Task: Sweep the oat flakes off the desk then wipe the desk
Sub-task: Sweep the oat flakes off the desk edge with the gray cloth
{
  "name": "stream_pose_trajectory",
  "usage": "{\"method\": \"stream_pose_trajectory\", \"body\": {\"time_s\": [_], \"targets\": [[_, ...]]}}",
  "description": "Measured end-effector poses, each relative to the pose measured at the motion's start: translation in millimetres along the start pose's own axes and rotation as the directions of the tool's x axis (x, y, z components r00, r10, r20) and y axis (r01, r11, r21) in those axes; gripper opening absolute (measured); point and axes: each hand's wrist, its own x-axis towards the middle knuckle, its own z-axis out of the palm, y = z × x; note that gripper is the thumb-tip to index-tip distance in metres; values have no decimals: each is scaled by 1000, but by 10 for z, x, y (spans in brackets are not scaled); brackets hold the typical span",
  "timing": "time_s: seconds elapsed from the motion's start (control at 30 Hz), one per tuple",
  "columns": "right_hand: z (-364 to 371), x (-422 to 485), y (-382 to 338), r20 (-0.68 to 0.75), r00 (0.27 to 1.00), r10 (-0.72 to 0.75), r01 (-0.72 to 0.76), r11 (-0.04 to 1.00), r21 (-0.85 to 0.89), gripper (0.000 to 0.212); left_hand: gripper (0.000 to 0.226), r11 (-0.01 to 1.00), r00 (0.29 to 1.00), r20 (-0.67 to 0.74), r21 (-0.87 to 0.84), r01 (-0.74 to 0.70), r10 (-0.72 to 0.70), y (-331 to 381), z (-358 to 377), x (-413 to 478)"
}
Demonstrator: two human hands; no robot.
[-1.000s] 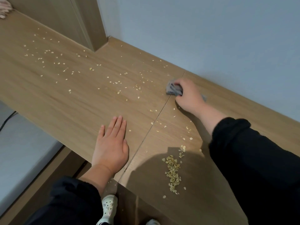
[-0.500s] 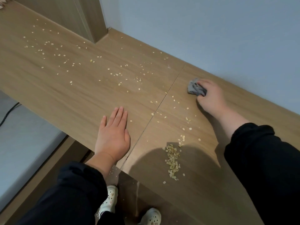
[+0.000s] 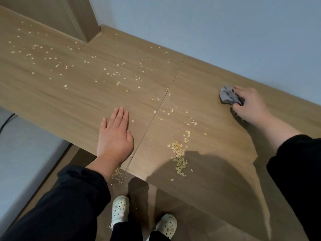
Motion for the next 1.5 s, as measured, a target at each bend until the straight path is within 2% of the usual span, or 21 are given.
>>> {"method": "stream_pose_trajectory", "body": {"time_s": [0.07,0.17,0.23,0.3,0.37,0.43,0.5,0.6,0.67,0.83,1.0,1.1,1.2,1.27,1.33,1.4,1.5], "targets": [[126,-64,-30,-8,1000,-19,19,1000,-2,58,62,1000,1000,-8,-8,-1,1,-5,2,4],[352,-325,-341,-15,996,-84,85,991,101,60,61,1000,1000,-18,-26,-3,2,-1,0,4],[502,-549,-556,53,982,-183,174,974,147,63,61,1000,1000,-21,-24,1,-2,-8,2,8],[570,-705,-662,116,972,-206,183,965,186,66,61,1000,1000,-21,-21,3,-4,-10,6,6],[494,-735,-647,87,986,-144,117,960,256,65,61,1000,1000,-24,-26,4,-4,-10,11,6],[331,-683,-498,-19,1000,-22,27,955,295,62,62,1000,1000,-24,-12,-1,1,-16,17,16],[154,-588,-280,-99,994,34,-14,981,193,61,62,1000,1000,-21,-2,-2,2,-25,23,20],[54,-430,73,-43,997,68,-74,983,-169,66,62,1000,1000,-30,-6,-2,1,-29,35,19],[84,-388,190,-11,997,72,-72,970,-231,67,62,1000,1000,-28,-8,-1,1,-26,42,23],[308,-629,-14,-43,998,37,-42,992,-118,66,62,1000,1000,-29,-7,3,-4,-28,36,15],[714,-1185,-684,-33,999,-8,6,999,-54,71,61,1000,1000,-15,0,-1,1,-12,7,19],[782,-1301,-810,-73,997,34,-19,979,202,71,61,1000,1000,-19,-5,-2,2,-12,0,3],[605,-1192,-568,-239,943,231,-98,880,465,67,60,1000,999,-30,-11,-14,14,-21,12,15],[441,-1056,-305,-261,920,291,-175,904,391,62,60,1000,999,-36,-16,-17,17,-28,18,16],[338,-961,-57,-164,965,205,-187,975,118,60,60,1000,999,-38,-14,-15,14,-29,21,9],[341,-903,87,-100,990,102,-111,990,-88,60,60,1000,999,-38,-9,-13,12,-33,25,17],[436,-909,-51,-117,990,72,-81,994,-70,61,61,1000,999,-45,-6,-13,13,-40,44,25]]}}
